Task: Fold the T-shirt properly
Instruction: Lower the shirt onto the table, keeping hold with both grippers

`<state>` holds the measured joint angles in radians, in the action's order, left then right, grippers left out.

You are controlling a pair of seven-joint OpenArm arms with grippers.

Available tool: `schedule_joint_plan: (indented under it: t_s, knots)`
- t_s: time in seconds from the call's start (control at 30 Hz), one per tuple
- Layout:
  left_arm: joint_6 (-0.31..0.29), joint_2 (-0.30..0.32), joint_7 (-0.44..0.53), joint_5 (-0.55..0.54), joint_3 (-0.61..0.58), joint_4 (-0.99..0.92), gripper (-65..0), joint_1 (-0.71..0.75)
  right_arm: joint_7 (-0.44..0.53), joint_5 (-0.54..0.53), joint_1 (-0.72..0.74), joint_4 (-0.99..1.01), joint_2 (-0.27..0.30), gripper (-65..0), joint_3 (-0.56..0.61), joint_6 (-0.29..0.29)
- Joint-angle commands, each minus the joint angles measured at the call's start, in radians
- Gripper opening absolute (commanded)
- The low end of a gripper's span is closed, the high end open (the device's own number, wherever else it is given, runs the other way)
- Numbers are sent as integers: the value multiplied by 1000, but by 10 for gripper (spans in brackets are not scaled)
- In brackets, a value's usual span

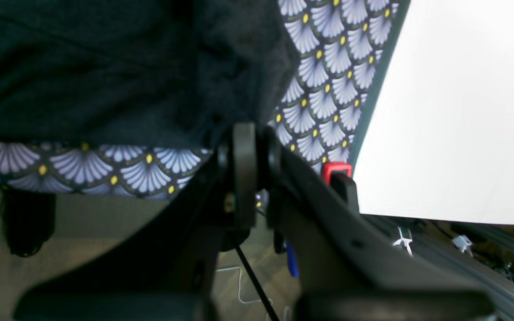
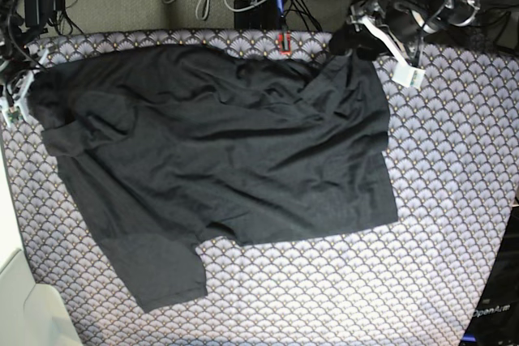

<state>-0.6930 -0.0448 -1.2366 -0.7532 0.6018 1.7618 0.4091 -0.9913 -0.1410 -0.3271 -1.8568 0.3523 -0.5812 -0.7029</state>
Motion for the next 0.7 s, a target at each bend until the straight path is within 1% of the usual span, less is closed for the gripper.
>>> schedule_joint_plan:
  t_s: [0.0, 0.07, 0.17, 0.27, 0.4, 0.53, 0.67]
  knots:
    - [-5, 6, 11, -18, 0, -4, -235, -5, 12, -1, 6, -19, 21, -650, -6, 5]
    - [-5, 7, 11, -13, 0, -35, -235, -17, 12, -1, 7, -19, 21, -650, -6, 5]
    - [-5, -2, 11, 59, 2, -58, -235, -46, 12, -1, 7, -19, 21, -650, -6, 5]
    - [-5, -34, 11, 106, 4, -50, -235, -57, 12, -1, 9, -19, 21, -650, -6, 5]
    - [-5, -48, 11, 114, 7, -33, -235, -55, 12, -1, 9, -19, 21, -650, -6, 5]
    - [-5, -45, 13, 117, 10, 20, -235, -29, 13, -1, 7, -19, 23, -650, -7, 5]
    - [-5, -42, 13, 133, 10, 22, -235, -34, 13, -1, 9, -19, 23, -650, -7, 5]
